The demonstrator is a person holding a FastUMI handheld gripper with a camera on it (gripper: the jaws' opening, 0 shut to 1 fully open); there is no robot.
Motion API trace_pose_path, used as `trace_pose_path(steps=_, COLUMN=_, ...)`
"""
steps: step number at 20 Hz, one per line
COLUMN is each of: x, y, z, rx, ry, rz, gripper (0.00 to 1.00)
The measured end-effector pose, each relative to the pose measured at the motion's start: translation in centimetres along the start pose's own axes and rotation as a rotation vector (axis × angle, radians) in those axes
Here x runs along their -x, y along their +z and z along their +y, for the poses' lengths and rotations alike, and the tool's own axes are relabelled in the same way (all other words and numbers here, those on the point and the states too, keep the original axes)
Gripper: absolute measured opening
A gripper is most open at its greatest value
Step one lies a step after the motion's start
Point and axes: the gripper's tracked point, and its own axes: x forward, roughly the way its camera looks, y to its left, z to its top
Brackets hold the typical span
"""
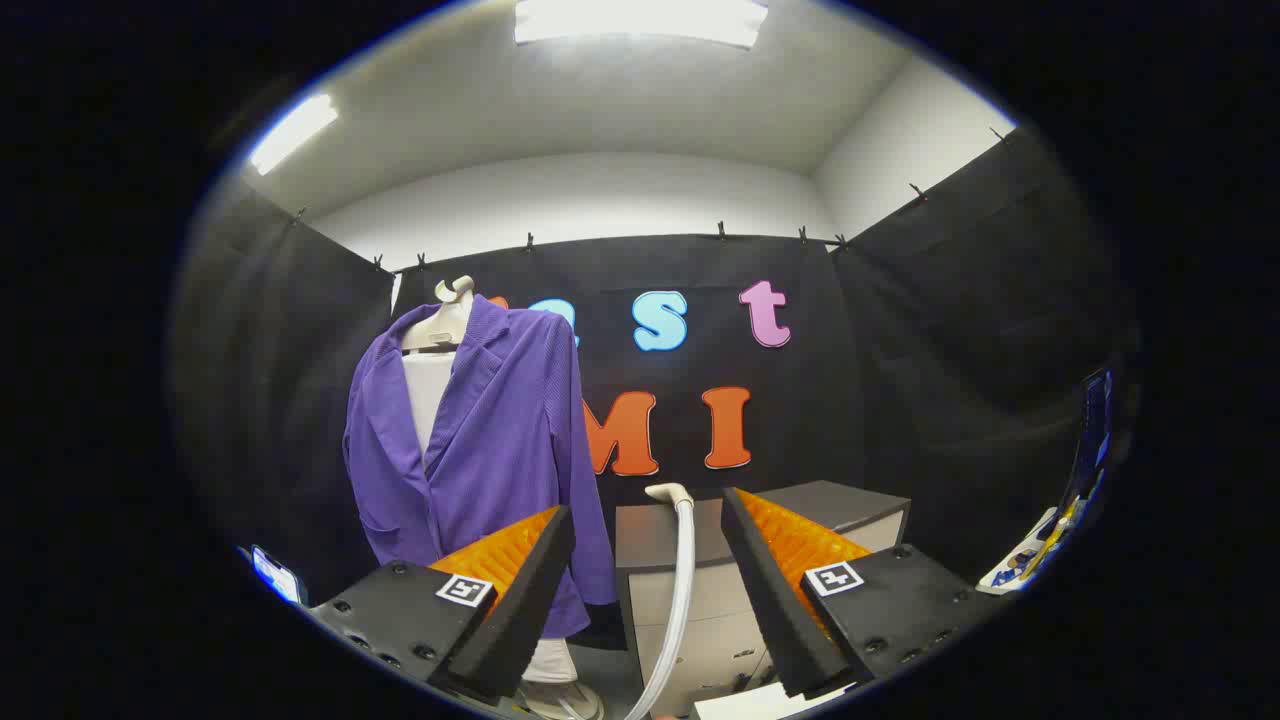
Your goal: Iron the clothes twice with a garment steamer, once on the left side and once on the right side.
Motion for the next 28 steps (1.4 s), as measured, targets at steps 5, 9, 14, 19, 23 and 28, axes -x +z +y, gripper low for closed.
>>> trace_pose_path(steps=5, x=-0.4, y=-0.5, z=-0.4, rx=-0.012, ry=-0.008, rz=0.013, gripper=0.98)
trace_pose_path(steps=9, x=-0.1, y=-0.5, z=-0.8, rx=-0.018, ry=-0.024, rz=0.013, gripper=0.98)
trace_pose_path(steps=14, x=0.0, y=-0.1, z=-0.7, rx=-0.009, ry=-0.030, rz=0.006, gripper=0.98)
trace_pose_path(steps=19, x=0.4, y=0.0, z=-0.5, rx=-0.006, ry=-0.026, rz=0.002, gripper=0.98)
trace_pose_path(steps=23, x=0.2, y=0.1, z=-0.1, rx=-0.006, ry=-0.013, rz=0.004, gripper=0.98)
trace_pose_path(steps=28, x=-0.3, y=0.5, z=0.4, rx=-0.013, ry=0.004, rz=-0.003, gripper=0.98)
